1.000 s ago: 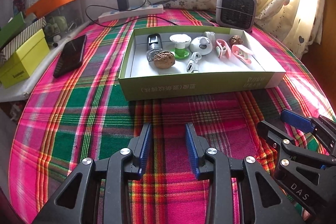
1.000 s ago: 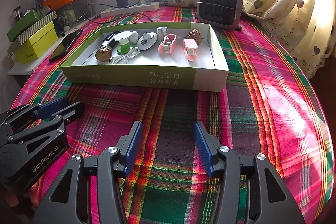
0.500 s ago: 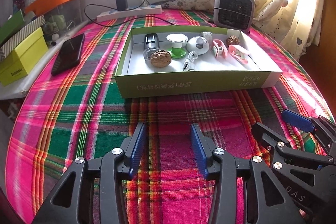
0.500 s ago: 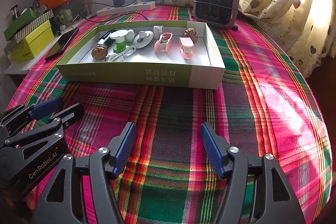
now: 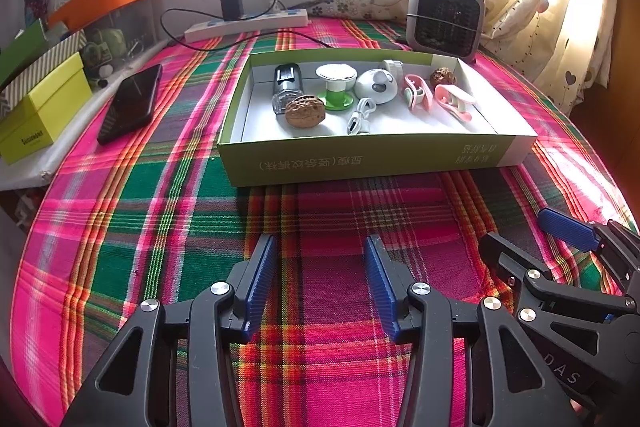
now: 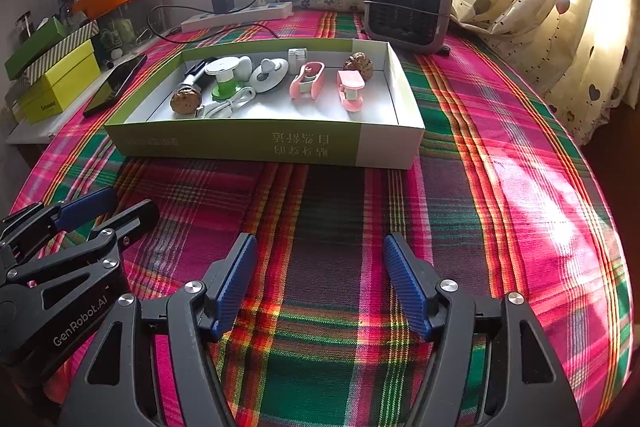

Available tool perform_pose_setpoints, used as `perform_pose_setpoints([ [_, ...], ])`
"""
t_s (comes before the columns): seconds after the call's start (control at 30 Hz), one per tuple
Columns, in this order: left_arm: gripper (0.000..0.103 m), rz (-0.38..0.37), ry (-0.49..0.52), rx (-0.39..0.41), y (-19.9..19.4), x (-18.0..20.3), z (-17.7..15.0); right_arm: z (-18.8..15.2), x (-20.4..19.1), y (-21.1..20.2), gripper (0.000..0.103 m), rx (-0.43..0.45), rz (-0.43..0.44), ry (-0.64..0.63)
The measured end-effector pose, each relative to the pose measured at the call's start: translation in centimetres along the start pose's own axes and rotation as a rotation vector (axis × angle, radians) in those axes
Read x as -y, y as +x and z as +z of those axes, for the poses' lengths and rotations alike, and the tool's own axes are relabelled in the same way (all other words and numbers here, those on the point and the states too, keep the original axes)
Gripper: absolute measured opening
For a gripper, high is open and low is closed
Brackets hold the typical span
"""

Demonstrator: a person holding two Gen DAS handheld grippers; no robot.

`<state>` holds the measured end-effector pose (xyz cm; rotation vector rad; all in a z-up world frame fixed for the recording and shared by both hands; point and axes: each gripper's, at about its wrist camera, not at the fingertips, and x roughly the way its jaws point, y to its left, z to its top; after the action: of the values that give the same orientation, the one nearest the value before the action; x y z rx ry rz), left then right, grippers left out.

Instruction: Organize objects

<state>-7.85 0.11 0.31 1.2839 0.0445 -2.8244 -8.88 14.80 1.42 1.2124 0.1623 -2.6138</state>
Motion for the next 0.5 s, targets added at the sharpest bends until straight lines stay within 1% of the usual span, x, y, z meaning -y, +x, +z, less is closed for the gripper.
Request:
perform_pose_setpoints([
  [0.5,0.044,0.001,0.000,0.001,0.02,0.04,-0.01,-0.02,-0.02,0.02,0.068,0.000,0.000,0.000],
])
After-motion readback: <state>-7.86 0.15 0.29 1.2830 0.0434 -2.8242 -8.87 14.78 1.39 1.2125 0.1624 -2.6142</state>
